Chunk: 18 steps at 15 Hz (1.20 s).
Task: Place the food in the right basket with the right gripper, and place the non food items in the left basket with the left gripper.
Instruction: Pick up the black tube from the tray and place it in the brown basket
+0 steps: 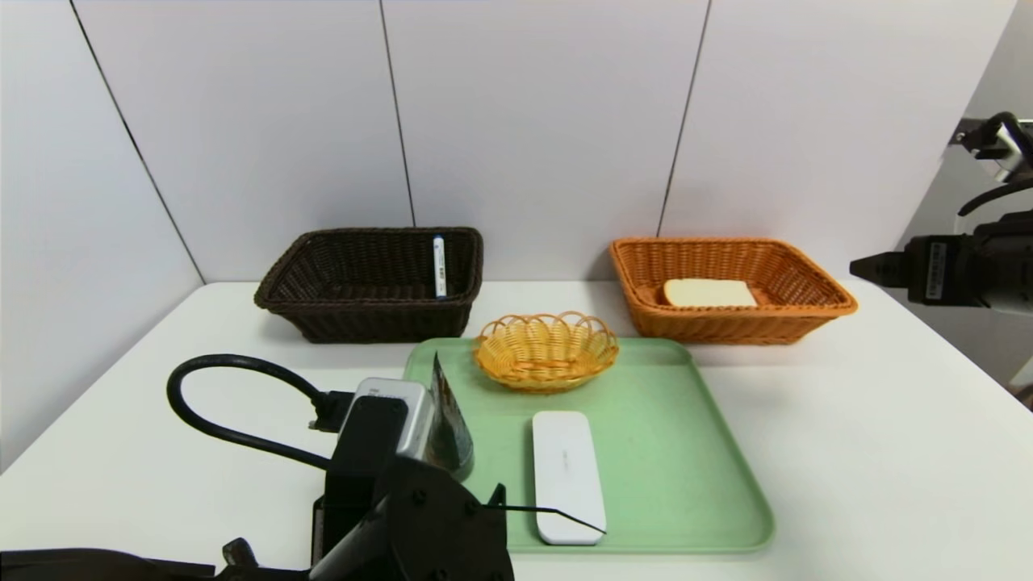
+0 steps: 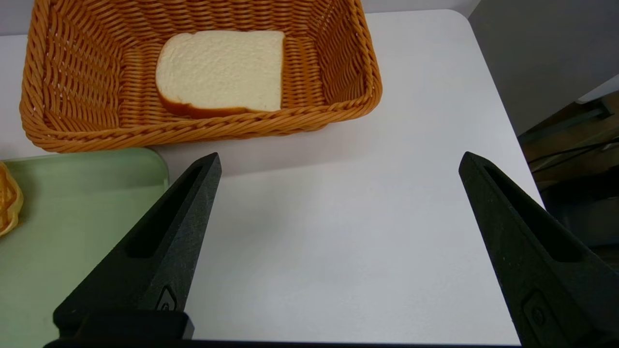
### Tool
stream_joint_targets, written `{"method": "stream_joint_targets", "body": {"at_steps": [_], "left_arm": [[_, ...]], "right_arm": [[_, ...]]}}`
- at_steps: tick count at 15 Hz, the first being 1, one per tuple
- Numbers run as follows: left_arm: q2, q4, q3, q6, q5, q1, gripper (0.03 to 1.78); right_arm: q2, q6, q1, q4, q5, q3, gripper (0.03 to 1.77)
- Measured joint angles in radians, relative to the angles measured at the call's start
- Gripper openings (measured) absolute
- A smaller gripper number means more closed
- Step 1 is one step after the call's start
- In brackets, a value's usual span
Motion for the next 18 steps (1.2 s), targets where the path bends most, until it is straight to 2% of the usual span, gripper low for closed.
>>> {"method": "stream_joint_targets", "body": {"at_steps": [7, 18], "left_arm": [[0.069, 0.002, -0.042, 0.004, 0.034, 0.003, 1.69], [0.143, 0.000, -0.102, 0.015, 0.050, 0.098, 1.69]], "right_arm": [[-0.015, 0.000, 0.011, 0.000, 0.002, 0.007, 1.69], [-0.037, 0.000, 0.030, -0.006, 0.003, 0.041, 1.69]]}}
